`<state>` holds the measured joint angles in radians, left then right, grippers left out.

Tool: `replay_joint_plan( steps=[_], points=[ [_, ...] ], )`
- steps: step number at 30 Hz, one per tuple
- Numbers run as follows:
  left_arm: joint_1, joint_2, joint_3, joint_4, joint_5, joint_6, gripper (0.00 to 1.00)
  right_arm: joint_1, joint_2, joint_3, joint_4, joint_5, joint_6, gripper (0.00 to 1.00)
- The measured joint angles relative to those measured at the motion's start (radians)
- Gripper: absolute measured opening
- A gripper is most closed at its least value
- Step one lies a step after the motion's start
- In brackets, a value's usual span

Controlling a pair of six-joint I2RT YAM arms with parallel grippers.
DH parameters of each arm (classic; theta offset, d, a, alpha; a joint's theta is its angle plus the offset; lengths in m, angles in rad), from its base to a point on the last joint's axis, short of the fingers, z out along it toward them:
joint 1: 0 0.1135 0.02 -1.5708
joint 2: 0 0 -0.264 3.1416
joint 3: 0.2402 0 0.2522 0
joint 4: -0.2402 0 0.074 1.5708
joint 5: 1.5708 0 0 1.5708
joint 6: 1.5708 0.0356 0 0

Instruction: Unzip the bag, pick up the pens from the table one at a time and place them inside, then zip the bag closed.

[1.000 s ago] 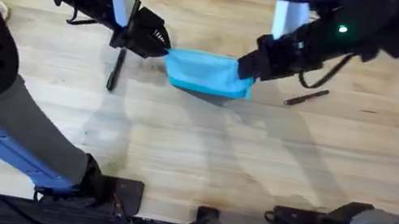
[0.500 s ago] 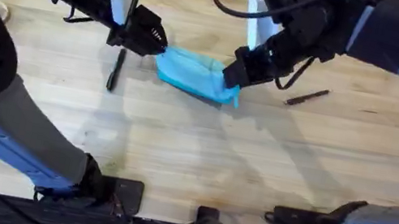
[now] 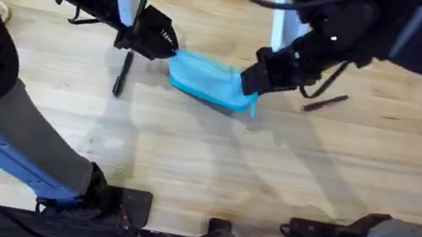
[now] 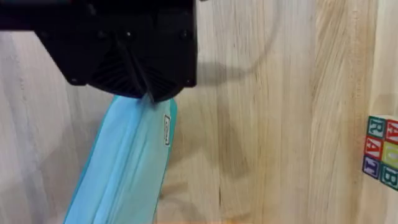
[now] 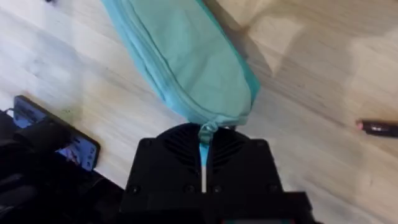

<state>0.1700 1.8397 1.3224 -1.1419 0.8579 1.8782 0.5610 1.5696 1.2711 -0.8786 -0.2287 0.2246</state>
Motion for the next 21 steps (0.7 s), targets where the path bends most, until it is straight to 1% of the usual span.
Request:
replay_joint_plan(
  steps=[1, 3, 4, 12, 13, 14, 15, 16, 17, 21],
  points=[
    [-0.008, 0.0, 0.0, -0.002, 0.004, 0.0, 0.043, 0.0, -0.051, 0.006, -0.031, 0.002, 0.018, 0.032],
    [-0.013, 0.0, 0.0, -0.004, 0.008, 0.0, 0.043, 0.0, -0.075, 0.018, -0.067, 0.012, 0.024, 0.032],
    [-0.033, 0.0, 0.0, -0.016, 0.021, 0.0, 0.043, 0.002, -0.117, 0.035, -0.134, 0.052, 0.034, 0.032],
    [-0.037, 0.0, 0.0, -0.018, 0.025, 0.0, 0.043, 0.002, -0.128, 0.035, -0.14, 0.069, 0.037, 0.037],
    [-0.037, 0.0, 0.0, -0.018, 0.025, 0.0, 0.043, 0.002, -0.128, 0.035, -0.141, 0.071, 0.041, 0.08],
    [-0.037, 0.0, 0.0, -0.017, 0.025, 0.0, 0.043, 0.002, -0.128, 0.036, -0.144, 0.074, 0.042, 0.186],
    [-0.036, 0.0, 0.0, -0.017, 0.027, 0.0, 0.043, 0.002, -0.131, 0.037, -0.148, 0.076, 0.041, 0.335],
    [-0.034, 0.0, -0.001, -0.012, 0.044, 0.0, 0.043, 0.002, -0.146, 0.05, -0.147, 0.083, 0.04, 0.971],
    [-0.032, 0.0, -0.001, -0.014, 0.044, 0.0, 0.043, 0.002, -0.147, 0.052, -0.147, 0.083, 0.041, 0.99],
    [-0.032, 0.0, -0.001, -0.014, 0.044, 0.0, 0.043, 0.002, -0.147, 0.054, -0.162, 0.086, 0.04, 0.997]
  ],
)
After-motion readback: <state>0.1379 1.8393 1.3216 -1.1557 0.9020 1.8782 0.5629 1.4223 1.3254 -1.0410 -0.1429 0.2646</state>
